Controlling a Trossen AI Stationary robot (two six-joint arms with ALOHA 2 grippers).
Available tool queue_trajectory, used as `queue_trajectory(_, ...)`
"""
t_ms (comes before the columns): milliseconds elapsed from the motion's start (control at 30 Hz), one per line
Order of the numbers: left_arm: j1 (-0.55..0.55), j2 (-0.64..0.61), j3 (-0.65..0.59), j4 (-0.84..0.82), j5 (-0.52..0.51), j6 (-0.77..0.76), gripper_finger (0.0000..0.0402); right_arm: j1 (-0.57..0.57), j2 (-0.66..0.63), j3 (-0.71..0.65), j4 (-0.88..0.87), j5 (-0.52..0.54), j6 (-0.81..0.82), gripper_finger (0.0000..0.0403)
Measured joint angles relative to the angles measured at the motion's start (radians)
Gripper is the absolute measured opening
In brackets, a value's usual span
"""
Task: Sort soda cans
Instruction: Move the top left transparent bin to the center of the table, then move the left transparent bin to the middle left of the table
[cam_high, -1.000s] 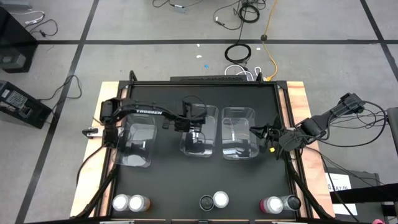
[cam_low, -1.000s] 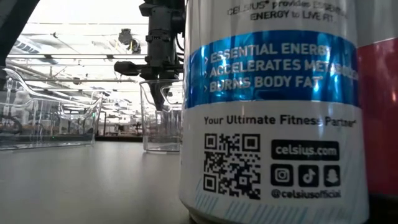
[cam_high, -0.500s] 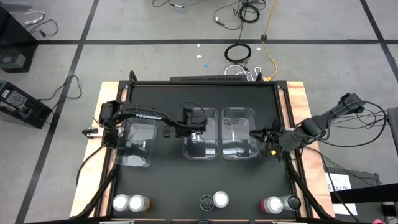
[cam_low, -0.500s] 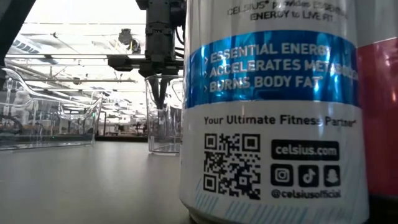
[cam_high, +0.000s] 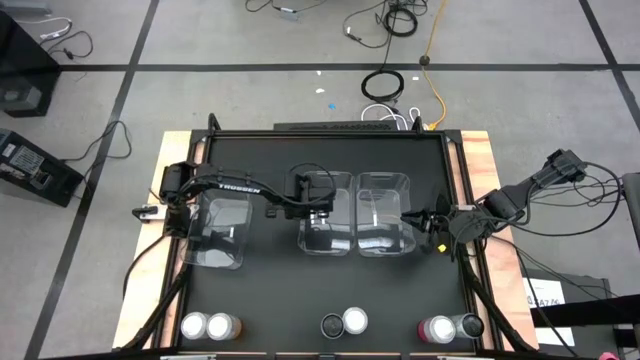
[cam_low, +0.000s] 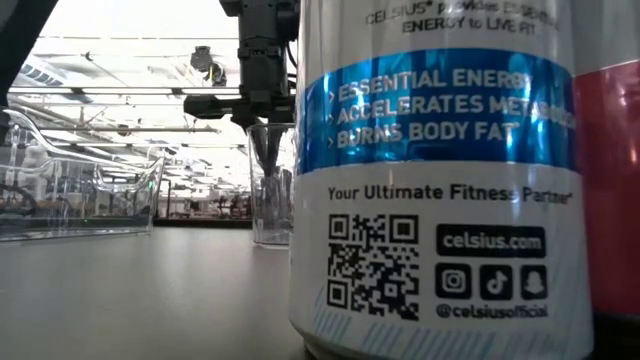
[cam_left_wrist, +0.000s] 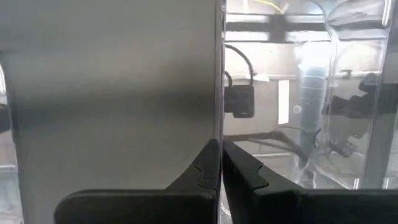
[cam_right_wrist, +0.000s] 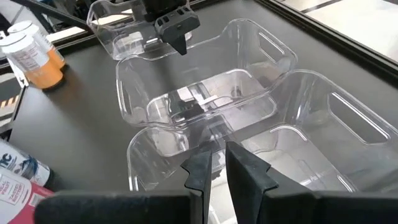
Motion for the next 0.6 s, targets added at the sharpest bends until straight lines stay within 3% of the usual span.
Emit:
queue_trajectory(200,0.000,0.000,0.000,-0.004,0.000,0.028,0.0024,0.000,-0.006,0.000,0.000,-0.010,-0.022,0.0038)
queue_trajectory(600,0.000,-0.021,0.000,-0.011,0.005,0.030,0.0098,0.000,-0.007,0.000,0.000,-0.011,-0.042,0.0038)
